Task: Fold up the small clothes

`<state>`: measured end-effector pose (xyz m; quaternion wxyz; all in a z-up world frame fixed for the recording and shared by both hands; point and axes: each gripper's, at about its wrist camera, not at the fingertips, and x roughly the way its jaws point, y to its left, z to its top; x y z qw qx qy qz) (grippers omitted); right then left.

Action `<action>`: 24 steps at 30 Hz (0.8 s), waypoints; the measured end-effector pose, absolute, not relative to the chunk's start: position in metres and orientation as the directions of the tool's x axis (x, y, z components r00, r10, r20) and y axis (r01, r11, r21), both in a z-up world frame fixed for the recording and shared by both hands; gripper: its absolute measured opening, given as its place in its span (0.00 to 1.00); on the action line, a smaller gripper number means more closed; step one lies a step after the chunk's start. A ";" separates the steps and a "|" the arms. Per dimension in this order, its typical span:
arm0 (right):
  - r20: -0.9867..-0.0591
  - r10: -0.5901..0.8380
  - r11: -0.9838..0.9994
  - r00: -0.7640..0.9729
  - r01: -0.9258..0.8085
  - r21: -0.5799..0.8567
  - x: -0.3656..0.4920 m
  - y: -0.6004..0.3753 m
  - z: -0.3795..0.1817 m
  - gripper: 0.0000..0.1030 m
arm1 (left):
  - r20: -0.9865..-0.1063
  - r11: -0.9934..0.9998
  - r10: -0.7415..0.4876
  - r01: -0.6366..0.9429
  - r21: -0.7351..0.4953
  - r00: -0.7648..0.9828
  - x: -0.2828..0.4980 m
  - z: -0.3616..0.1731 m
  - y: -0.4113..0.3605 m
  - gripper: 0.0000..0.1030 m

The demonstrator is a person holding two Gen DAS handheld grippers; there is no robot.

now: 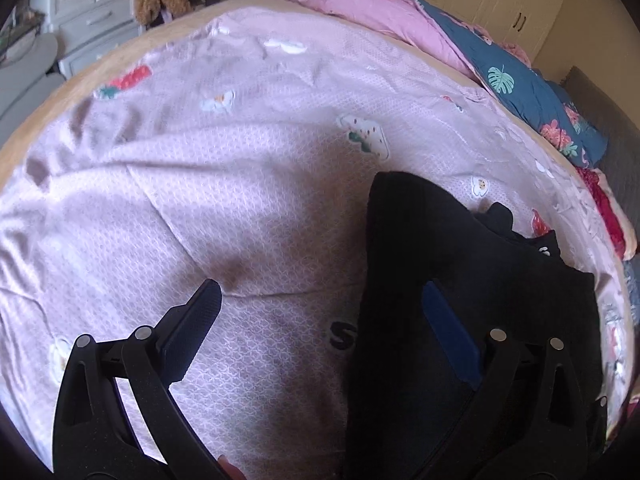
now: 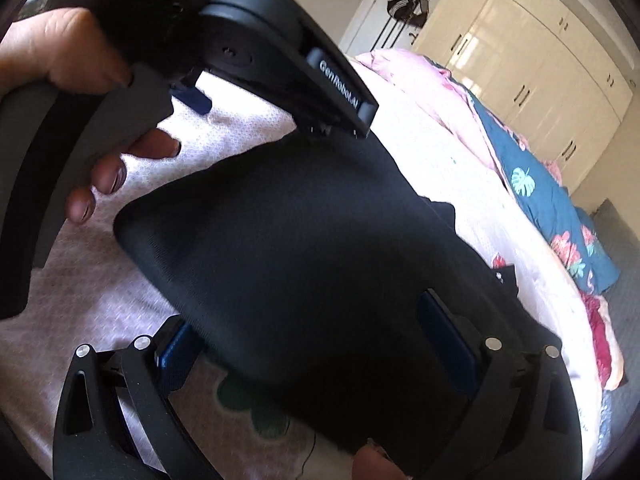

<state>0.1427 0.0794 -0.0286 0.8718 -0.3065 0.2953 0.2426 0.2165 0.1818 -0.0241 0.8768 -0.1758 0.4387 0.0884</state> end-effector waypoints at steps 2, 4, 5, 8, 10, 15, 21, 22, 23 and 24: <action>-0.648 0.253 0.694 0.718 -0.602 -0.396 0.146 0.078 -0.027 0.94 | -0.803 0.918 -0.005 -0.316 -0.241 0.596 0.216 -0.028 0.185 0.91; -0.626 0.275 0.708 0.729 -0.595 -0.382 0.146 0.072 -0.022 0.80 | -0.807 0.911 0.000 -0.332 -0.243 0.591 0.215 -0.031 0.188 0.91; -0.621 0.314 0.713 0.718 -0.610 -0.345 0.145 0.066 -0.018 0.71 | -0.805 0.906 -0.009 -0.335 -0.258 0.594 0.214 -0.031 0.189 0.91; -0.581 0.382 0.732 0.719 -0.619 -0.285 0.141 0.050 -0.006 0.50 | -0.798 0.899 -0.038 -0.327 -0.290 0.602 0.212 -0.031 0.187 0.91; -0.568 0.411 0.736 0.713 -0.627 -0.255 0.139 0.043 0.000 0.30 | -0.794 0.900 -0.052 -0.316 -0.299 0.605 0.212 -0.030 0.183 0.91; -0.547 0.442 0.733 0.710 -0.638 -0.236 0.133 0.030 0.005 0.16 | -0.774 0.890 -0.133 -0.270 -0.368 0.619 0.216 -0.030 0.168 0.91; -0.513 0.452 0.761 0.729 -0.616 -0.205 0.125 0.013 0.012 0.15 | -0.724 0.872 -0.224 -0.197 -0.447 0.652 0.213 -0.022 0.146 0.31; -0.509 0.455 0.765 0.731 -0.613 -0.196 0.125 0.009 0.013 0.14 | -0.708 0.871 -0.243 -0.173 -0.461 0.664 0.212 -0.017 0.140 0.24; -0.504 0.457 0.771 0.733 -0.609 -0.185 0.124 0.005 0.014 0.14 | -0.698 0.876 -0.241 -0.157 -0.455 0.675 0.210 -0.011 0.133 0.19; -0.497 0.457 0.777 0.738 -0.603 -0.181 0.118 0.002 0.016 0.14 | -0.691 0.884 -0.235 -0.145 -0.444 0.684 0.209 -0.007 0.127 0.16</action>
